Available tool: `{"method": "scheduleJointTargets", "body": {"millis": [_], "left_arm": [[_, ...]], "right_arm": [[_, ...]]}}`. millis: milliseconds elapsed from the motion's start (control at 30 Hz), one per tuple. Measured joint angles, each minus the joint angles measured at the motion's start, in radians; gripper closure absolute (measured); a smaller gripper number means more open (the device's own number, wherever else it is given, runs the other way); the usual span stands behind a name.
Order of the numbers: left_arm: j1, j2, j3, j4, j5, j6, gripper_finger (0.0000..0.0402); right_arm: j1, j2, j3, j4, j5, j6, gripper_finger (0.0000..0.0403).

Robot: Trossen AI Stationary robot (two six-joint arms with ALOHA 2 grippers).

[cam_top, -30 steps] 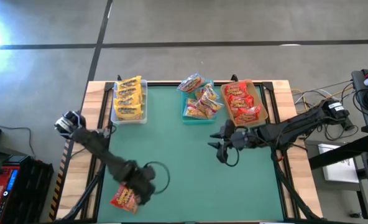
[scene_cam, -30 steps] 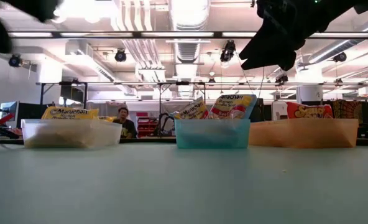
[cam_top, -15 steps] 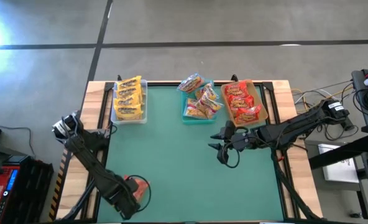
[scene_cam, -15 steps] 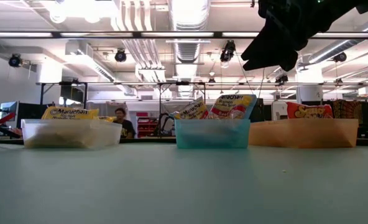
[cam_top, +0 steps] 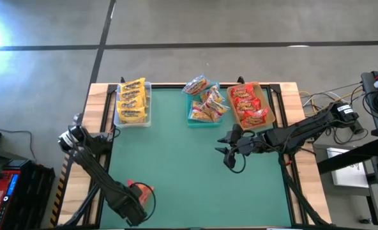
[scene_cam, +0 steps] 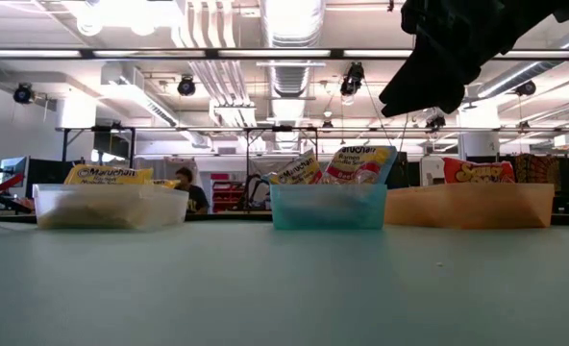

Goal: Sort Maruchan noodles
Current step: Put the orange noodle pack into the orange bin

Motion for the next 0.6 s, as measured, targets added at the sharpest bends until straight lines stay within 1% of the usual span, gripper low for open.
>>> {"method": "scheduleJointTargets", "body": {"millis": [100,200,333,433,600], "left_arm": [[0.0,0.015,0.0,-0.008,0.001,0.012,0.0315],[0.003,0.031,0.0,-0.052,-0.007,0.034,0.0315],[0.018,0.044,-0.004,-0.142,-0.051,0.076,0.0315],[0.04,0.044,-0.015,-0.137,-0.083,0.138,0.0315],[0.107,0.044,-0.037,-0.071,-0.178,0.254,0.0315]], "right_arm": [[0.0,0.0,0.0,-0.002,0.0,-0.002,0.0232],[0.0,0.0,0.0,-0.009,0.0,-0.003,0.0232],[0.0,0.0,0.0,-0.014,0.0,-0.004,0.0232],[0.0,0.0,0.0,-0.015,0.0,-0.006,0.0232],[0.0,0.0,0.0,-0.015,0.0,-0.003,0.0232]]}}
